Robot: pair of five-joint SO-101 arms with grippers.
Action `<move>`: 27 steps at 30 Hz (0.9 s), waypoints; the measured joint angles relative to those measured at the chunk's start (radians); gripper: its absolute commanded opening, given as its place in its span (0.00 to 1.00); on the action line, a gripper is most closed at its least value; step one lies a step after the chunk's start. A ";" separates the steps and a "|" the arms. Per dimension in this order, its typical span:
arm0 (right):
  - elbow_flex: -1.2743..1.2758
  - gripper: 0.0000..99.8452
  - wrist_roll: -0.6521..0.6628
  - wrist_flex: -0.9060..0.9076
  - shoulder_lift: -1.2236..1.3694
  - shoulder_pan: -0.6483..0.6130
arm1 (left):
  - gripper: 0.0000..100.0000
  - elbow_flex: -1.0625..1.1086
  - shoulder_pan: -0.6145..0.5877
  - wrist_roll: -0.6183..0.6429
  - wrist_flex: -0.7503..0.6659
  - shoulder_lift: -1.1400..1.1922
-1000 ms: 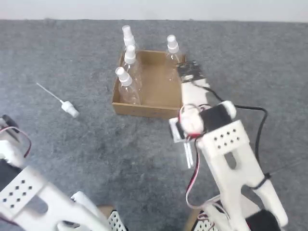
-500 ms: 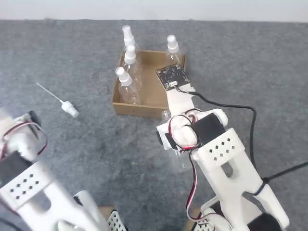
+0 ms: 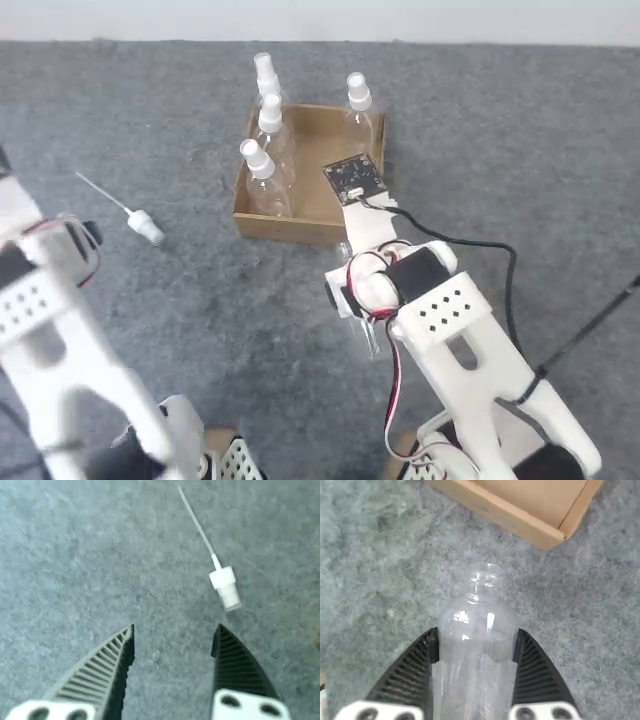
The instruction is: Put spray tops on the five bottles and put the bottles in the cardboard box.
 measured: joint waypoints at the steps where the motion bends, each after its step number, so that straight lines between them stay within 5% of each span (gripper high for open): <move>1: 0.008 0.02 0.000 -0.011 0.000 0.006 | 0.24 -0.031 0.000 0.000 0.006 0.052; 13: 0.021 0.02 0.000 -0.023 0.000 0.011 | 0.24 -0.285 0.014 0.127 -0.017 0.413; 22: 0.048 0.02 0.000 -0.049 0.000 0.011 | 0.23 -0.307 0.087 0.181 -0.267 0.582; 27: 0.080 0.02 0.000 -0.092 0.000 0.011 | 0.14 -0.307 0.117 0.238 -0.431 0.638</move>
